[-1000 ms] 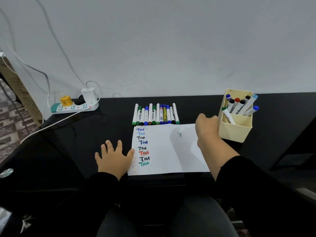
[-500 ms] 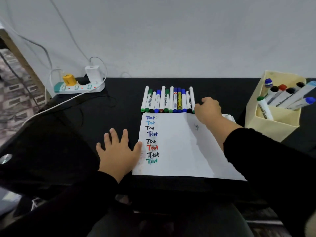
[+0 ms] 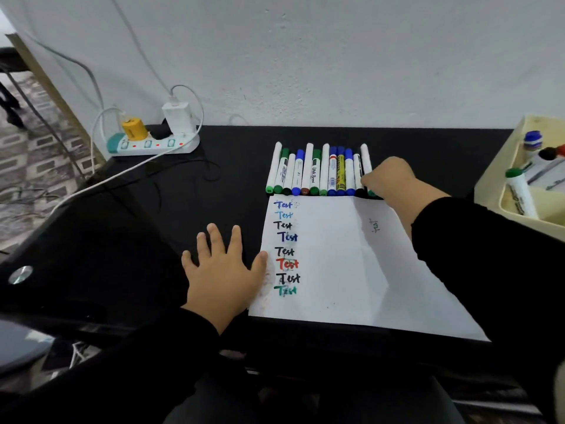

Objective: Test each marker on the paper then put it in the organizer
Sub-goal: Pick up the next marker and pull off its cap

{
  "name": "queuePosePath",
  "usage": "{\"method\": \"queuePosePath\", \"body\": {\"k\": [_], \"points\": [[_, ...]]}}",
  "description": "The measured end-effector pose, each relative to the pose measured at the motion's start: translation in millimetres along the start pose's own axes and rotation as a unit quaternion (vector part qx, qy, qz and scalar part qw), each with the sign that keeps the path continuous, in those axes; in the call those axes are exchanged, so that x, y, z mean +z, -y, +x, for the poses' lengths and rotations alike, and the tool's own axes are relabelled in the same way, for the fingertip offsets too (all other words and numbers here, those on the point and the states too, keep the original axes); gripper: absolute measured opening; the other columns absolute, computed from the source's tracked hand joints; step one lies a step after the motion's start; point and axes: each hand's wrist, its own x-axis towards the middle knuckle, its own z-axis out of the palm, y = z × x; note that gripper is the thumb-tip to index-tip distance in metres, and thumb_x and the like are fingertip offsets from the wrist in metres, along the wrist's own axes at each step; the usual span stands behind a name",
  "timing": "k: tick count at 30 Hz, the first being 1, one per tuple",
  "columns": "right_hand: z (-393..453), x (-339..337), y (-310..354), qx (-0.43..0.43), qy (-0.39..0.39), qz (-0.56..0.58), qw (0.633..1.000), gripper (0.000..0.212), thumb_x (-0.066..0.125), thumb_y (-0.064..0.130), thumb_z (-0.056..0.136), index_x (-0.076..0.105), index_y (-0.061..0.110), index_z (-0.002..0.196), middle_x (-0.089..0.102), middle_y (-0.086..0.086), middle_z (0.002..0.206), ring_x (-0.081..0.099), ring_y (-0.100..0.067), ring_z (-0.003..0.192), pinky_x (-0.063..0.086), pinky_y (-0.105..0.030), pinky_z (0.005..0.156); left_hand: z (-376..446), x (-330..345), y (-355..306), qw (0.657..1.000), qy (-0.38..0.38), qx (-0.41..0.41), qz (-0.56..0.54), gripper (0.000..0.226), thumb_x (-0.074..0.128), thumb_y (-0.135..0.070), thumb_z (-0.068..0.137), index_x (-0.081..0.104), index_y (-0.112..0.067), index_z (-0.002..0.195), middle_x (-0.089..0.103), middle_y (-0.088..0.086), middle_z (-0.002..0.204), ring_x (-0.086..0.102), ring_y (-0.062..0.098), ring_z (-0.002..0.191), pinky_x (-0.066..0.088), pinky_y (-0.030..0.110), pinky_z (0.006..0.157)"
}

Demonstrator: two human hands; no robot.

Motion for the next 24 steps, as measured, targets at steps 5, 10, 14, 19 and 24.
{"method": "queuePosePath", "body": {"k": [5, 10, 14, 19, 24], "points": [[-15, -11, -6, 0.051, -0.005, 0.179, 0.983, 0.025, 0.059, 0.022, 0.090, 0.045, 0.006, 0.076, 0.042, -0.004, 0.069, 0.041, -0.013, 0.056, 0.036, -0.022, 0.052, -1, 1, 0, 1.000, -0.003, 0.001, -0.004, 0.073, 0.017, -0.065, 0.090, -0.002, -0.027, 0.150, -0.012, 0.011, 0.157, -0.011, 0.029, 0.144, -0.003, 0.051, 0.114], [-47, -28, -13, 0.076, 0.008, 0.285, 0.955, 0.013, 0.053, 0.016, 0.088, 0.049, 0.005, 0.083, 0.044, -0.004, 0.068, 0.039, -0.012, 0.057, 0.033, -0.021, 0.053, -2, 0, 0, 1.000, -0.003, 0.008, -0.018, 0.073, 0.018, -0.065, 0.091, 0.000, -0.026, 0.151, -0.010, 0.012, 0.157, -0.009, 0.029, 0.144, -0.002, 0.052, 0.114], [-75, -37, -24, 0.062, 0.020, 0.367, 0.928, 0.013, 0.052, 0.014, 0.085, 0.058, 0.004, 0.091, 0.053, -0.008, 0.070, 0.048, -0.014, 0.060, 0.036, -0.022, 0.052, -5, -2, 2, 0.999, -0.009, 0.017, -0.042, 0.073, 0.019, -0.064, 0.091, 0.003, -0.026, 0.151, -0.008, 0.012, 0.158, -0.008, 0.029, 0.145, -0.003, 0.051, 0.114], [-106, -47, -33, 0.008, 0.063, 0.395, 0.917, 0.016, 0.049, 0.010, 0.084, 0.063, 0.001, 0.087, 0.061, -0.010, 0.068, 0.044, -0.015, 0.052, 0.033, -0.023, 0.047, -16, -9, 3, 0.993, -0.029, 0.014, -0.113, 0.071, 0.017, -0.063, 0.092, 0.005, -0.025, 0.151, 0.001, 0.010, 0.158, -0.004, 0.027, 0.145, -0.007, 0.052, 0.113], [-131, -63, -37, -0.052, 0.105, 0.412, 0.904, 0.017, 0.047, 0.008, 0.086, 0.062, 0.001, 0.083, 0.056, -0.010, 0.062, 0.041, -0.015, 0.051, 0.030, -0.023, 0.045, -34, -33, -7, 0.963, -0.086, 0.133, -0.219, 0.070, 0.036, -0.053, 0.094, 0.005, -0.026, 0.150, 0.006, -0.002, 0.158, 0.007, 0.016, 0.145, 0.010, 0.038, 0.116]]}}
